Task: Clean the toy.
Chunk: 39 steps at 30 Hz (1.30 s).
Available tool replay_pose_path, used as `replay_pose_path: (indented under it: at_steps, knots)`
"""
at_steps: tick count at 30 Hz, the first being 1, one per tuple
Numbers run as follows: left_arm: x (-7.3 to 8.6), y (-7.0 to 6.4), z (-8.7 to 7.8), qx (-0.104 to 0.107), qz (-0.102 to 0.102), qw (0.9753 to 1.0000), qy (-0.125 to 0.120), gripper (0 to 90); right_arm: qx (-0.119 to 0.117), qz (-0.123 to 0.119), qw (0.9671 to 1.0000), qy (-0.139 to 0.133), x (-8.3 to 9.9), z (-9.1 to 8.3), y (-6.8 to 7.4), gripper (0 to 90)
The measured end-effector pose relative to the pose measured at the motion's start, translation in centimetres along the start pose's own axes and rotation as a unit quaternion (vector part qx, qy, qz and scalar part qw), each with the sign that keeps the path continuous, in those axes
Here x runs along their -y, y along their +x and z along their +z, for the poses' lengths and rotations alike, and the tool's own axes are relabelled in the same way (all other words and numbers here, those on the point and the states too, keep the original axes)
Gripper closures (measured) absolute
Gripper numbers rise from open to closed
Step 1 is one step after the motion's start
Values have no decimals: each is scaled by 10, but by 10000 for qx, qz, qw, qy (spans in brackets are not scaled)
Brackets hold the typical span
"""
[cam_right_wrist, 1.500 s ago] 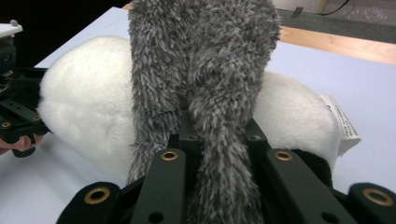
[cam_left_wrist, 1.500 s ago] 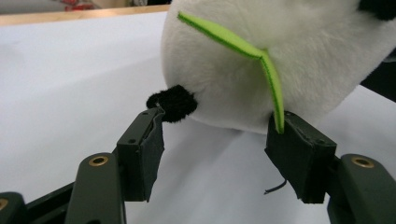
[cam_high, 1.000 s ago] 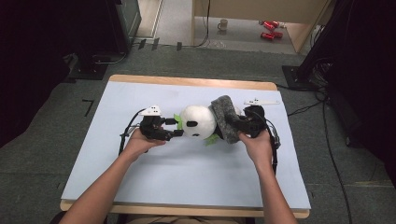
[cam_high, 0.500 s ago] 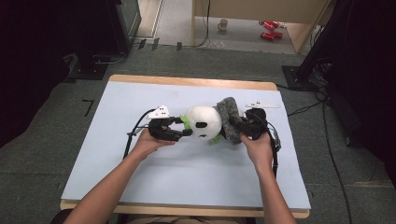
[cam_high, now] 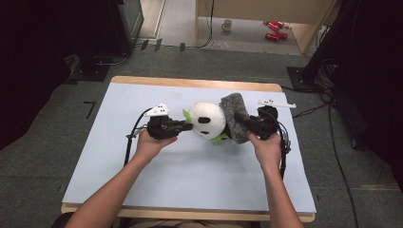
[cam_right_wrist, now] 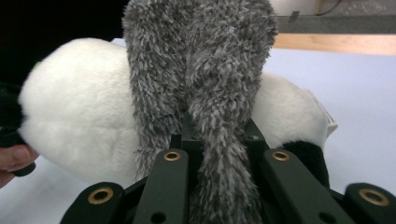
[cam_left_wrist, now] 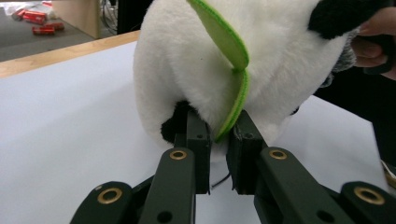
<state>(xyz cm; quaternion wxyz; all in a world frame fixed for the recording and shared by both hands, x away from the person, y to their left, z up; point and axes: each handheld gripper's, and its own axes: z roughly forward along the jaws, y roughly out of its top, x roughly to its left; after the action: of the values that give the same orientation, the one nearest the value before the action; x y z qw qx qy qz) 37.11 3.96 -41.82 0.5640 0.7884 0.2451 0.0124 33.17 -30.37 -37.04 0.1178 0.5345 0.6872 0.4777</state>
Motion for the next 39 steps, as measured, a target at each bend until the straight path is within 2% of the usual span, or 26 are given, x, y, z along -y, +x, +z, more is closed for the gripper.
replay_pose_path:
  at_steps: [3,6,8,9,11,13,15,18,22,23,25,30,34,37,39]
  knots:
    - [-9,-2,-14,-40,126,9999,109,815,-90,-43,9999,43,-2,0,7,782]
    - [-19,-2,-33,19,131,9997,194,816,-292,-20,9995,145,-1,3,13,782]
    - [-21,-3,-40,-116,214,9990,370,815,-403,-8,9988,271,0,8,17,780]
    - [-19,-4,-40,-118,193,9987,447,815,-441,-20,9985,309,0,11,18,779]
    - [-15,-5,-35,-106,107,9988,469,814,-364,-28,9988,331,0,13,19,779]
    - [-13,-8,-28,-85,106,9988,463,813,-277,6,9992,296,-2,9,18,779]
    - [-14,-14,-22,-109,176,9988,447,811,-201,48,9996,185,-7,0,16,779]
    - [-16,-25,-13,-129,334,9984,434,808,-212,63,9997,-64,-19,-18,20,779]
    - [-19,-37,-5,-208,371,9984,371,807,-359,-88,9988,-317,-35,-42,39,779]
    - [-19,-39,-3,-206,353,9986,345,806,-394,-130,9986,-334,-37,-46,45,779]
    - [-20,-43,0,-200,440,9983,319,806,-490,-237,9980,-326,-39,-49,56,779]
    - [-21,-53,6,-152,579,9976,342,807,-698,-308,9971,-78,-35,-34,77,779]
    - [-22,-56,8,-197,574,9975,358,809,-807,-390,9953,360,-27,-15,91,779]
    - [-22,-58,9,-250,589,9969,450,812,-731,-525,9940,619,-20,-2,98,780]
    - [-21,-56,9,-207,562,9970,484,816,-613,-662,9937,663,-18,2,97,781]
